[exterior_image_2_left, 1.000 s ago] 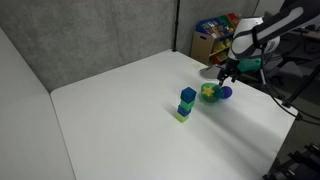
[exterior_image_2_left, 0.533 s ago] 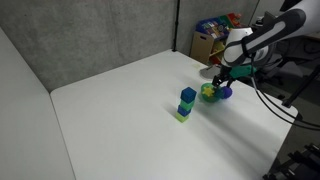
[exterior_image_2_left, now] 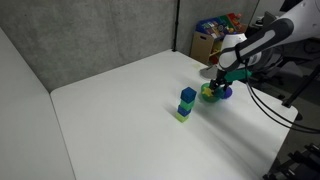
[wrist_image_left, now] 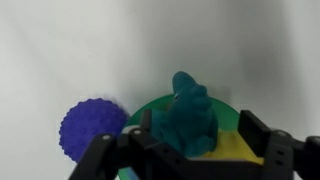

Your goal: Put the blue squeezed paper on top of the stacked toy blocks

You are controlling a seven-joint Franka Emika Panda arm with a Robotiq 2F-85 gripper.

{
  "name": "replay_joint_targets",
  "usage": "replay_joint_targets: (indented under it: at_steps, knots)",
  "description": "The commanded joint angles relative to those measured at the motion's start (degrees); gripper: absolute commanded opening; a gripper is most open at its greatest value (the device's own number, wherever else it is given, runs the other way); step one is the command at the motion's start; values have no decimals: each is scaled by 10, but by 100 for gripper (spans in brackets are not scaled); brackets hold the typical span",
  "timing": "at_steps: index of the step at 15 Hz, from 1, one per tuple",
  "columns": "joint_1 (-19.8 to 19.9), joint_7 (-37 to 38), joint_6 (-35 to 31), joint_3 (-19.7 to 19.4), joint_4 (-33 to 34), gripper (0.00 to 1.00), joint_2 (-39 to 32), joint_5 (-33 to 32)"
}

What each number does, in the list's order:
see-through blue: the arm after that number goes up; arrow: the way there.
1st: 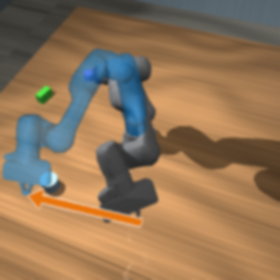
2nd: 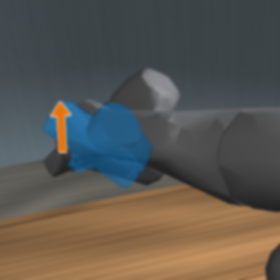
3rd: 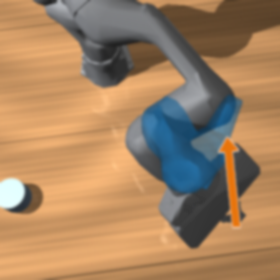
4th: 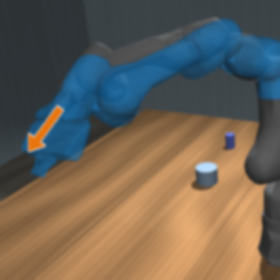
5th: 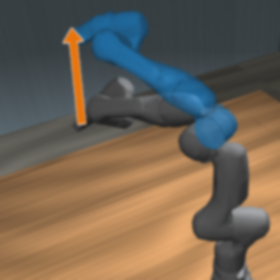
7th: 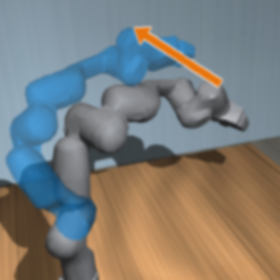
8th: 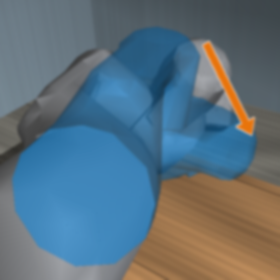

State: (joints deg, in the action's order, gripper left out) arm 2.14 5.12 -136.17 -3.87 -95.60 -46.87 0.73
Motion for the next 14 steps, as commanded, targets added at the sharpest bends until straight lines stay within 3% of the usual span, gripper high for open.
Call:
replay_joint_targets:
  at_steps: [1,8,14]
  knots:
    - [-11,24,21,-14,30,56,-18,-9]
    - [-9,14,26,-7,29,7,18,-2]
    - [-13,3,69,9,29,8,74,0]
